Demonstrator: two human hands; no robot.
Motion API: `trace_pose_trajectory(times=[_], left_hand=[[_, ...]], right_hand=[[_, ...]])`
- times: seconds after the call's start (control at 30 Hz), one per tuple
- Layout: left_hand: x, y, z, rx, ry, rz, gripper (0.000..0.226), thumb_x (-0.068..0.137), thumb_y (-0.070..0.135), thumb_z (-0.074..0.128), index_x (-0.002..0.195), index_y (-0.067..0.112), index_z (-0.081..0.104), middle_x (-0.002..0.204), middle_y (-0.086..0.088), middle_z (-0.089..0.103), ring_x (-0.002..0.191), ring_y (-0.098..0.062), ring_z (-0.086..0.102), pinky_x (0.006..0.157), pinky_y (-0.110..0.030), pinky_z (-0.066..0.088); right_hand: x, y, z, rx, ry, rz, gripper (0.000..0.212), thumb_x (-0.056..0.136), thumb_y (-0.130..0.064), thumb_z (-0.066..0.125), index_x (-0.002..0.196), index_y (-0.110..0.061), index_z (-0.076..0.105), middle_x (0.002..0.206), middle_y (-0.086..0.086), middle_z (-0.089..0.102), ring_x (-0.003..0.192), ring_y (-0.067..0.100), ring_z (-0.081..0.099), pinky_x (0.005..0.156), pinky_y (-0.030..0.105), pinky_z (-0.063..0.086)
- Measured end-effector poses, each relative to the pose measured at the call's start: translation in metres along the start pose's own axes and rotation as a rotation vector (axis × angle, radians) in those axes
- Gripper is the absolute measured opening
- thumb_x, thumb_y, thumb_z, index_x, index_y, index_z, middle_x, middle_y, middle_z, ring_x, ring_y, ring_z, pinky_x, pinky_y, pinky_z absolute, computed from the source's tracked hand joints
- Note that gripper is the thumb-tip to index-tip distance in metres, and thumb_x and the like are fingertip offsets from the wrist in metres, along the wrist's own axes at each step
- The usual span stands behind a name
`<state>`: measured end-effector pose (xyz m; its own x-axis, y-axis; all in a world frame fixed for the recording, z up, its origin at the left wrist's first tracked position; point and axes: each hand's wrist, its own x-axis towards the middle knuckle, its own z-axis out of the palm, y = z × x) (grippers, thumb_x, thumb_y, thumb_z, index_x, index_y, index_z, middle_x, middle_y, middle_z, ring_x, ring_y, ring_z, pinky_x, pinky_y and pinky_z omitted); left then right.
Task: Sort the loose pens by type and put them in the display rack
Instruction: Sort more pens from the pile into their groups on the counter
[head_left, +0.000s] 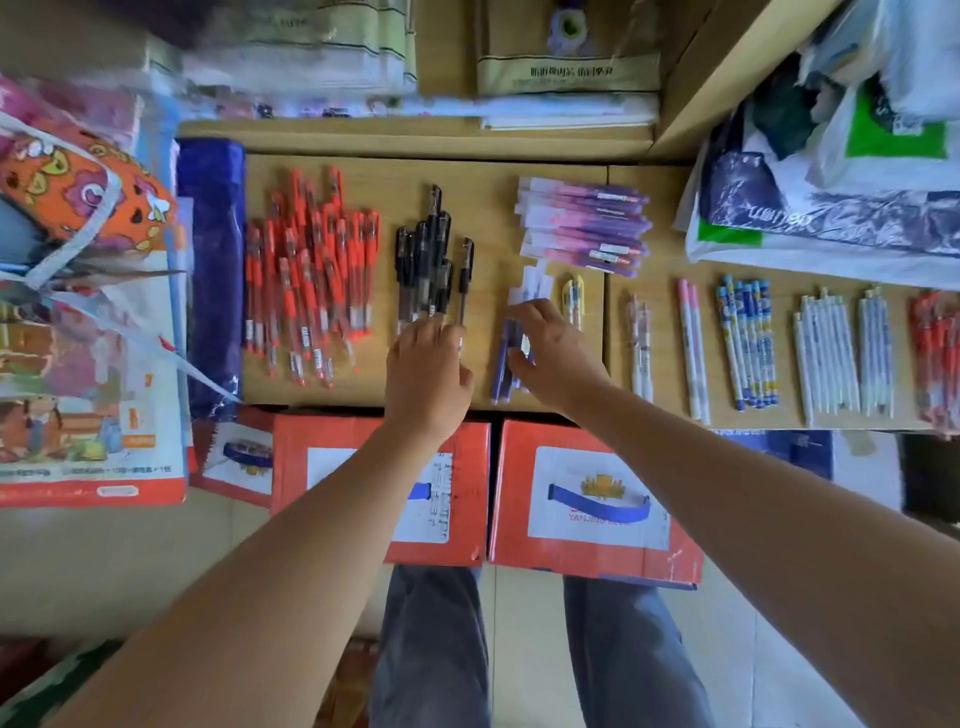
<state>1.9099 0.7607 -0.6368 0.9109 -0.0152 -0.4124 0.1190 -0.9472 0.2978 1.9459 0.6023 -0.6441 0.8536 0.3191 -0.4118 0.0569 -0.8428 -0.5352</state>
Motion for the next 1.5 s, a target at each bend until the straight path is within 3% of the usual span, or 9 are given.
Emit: trace_pose_trajectory(times=[0.23,0.37,0.43,0.57,0.83,1.03,1.2,1.37,1.5], left_hand=[[0.010,-0.055,-0.005,0.093,-0.100,0.044,0.051,0.094,0.023,0.051,0.143,0.017,0.036,0.156,-0.005,0.023,0.146,-0.027,0.014,0.117,-0.042,0.017],[0.011,-0.059,-0.012,0.063,-0.033,0.130,0.041,0.091,0.017,0.053,0.132,0.014,0.049,0.144,-0.006,0.038,0.138,-0.025,0.027,0.112,-0.039,0.026],[0.013,-0.054,-0.017,0.048,-0.014,0.151,0.036,0.089,0.015,0.055,0.126,0.014,0.055,0.136,-0.006,0.045,0.131,-0.026,0.035,0.109,-0.038,0.030],[0.021,-0.016,-0.025,0.016,0.007,0.224,0.027,0.089,0.012,0.053,0.115,0.015,0.059,0.118,-0.003,0.057,0.115,-0.024,0.048,0.100,-0.037,0.039],[0.024,0.142,0.007,-0.042,-0.082,0.374,0.029,0.088,0.011,0.051,0.115,0.012,0.060,0.113,-0.008,0.062,0.110,-0.030,0.053,0.093,-0.042,0.042],[0.019,0.270,0.057,-0.052,-0.179,0.472,0.038,0.085,0.008,0.052,0.123,0.009,0.057,0.123,-0.011,0.057,0.118,-0.031,0.047,0.099,-0.040,0.036],[0.027,0.354,0.097,0.012,-0.234,0.449,0.052,0.090,0.014,0.050,0.141,0.013,0.041,0.150,-0.009,0.034,0.139,-0.027,0.028,0.110,-0.041,0.028],[0.033,0.396,0.128,0.064,-0.281,0.427,0.058,0.092,0.018,0.052,0.146,0.016,0.032,0.159,-0.010,0.016,0.146,-0.028,0.015,0.116,-0.040,0.020],[0.037,0.405,0.141,0.073,-0.249,0.374,0.059,0.090,0.016,0.051,0.146,0.017,0.033,0.159,-0.012,0.016,0.146,-0.029,0.014,0.116,-0.041,0.020]], right_hand=[[0.028,-0.039,0.039,-0.166,0.046,0.029,0.049,0.089,-0.015,0.054,0.137,-0.017,0.047,0.135,0.004,0.049,0.120,0.025,0.049,0.083,0.035,0.047],[0.029,-0.036,0.039,-0.106,0.089,0.047,0.045,0.087,-0.009,0.054,0.131,-0.015,0.053,0.128,0.006,0.053,0.119,0.026,0.050,0.084,0.034,0.046],[0.025,-0.030,0.031,-0.010,0.149,0.045,0.038,0.085,-0.005,0.054,0.121,-0.012,0.060,0.117,0.008,0.058,0.105,0.027,0.057,0.074,0.032,0.049],[0.008,-0.001,0.002,0.107,0.232,0.125,0.024,0.088,-0.008,0.053,0.108,-0.014,0.065,0.095,0.005,0.067,0.075,0.022,0.064,0.065,0.035,0.053],[-0.063,0.124,-0.077,0.148,0.306,0.329,0.024,0.085,-0.010,0.057,0.105,-0.015,0.068,0.082,0.009,0.070,0.076,0.033,0.065,0.067,0.041,0.053],[-0.118,0.241,-0.140,0.082,0.350,0.472,0.026,0.085,-0.012,0.056,0.111,-0.014,0.061,0.098,0.008,0.066,0.084,0.030,0.063,0.067,0.034,0.047],[-0.144,0.326,-0.170,-0.126,0.200,0.665,0.065,0.090,-0.030,0.058,0.142,-0.003,0.029,0.143,0.020,0.032,0.128,0.036,0.038,0.100,0.044,0.039],[-0.148,0.372,-0.173,-0.134,0.192,0.729,0.074,0.088,-0.040,0.057,0.141,0.001,0.024,0.138,0.022,0.033,0.126,0.035,0.036,0.105,0.041,0.035],[-0.138,0.384,-0.171,-0.108,0.194,0.764,0.082,0.086,-0.038,0.062,0.144,-0.002,0.016,0.139,0.021,0.030,0.126,0.035,0.034,0.103,0.041,0.034]])
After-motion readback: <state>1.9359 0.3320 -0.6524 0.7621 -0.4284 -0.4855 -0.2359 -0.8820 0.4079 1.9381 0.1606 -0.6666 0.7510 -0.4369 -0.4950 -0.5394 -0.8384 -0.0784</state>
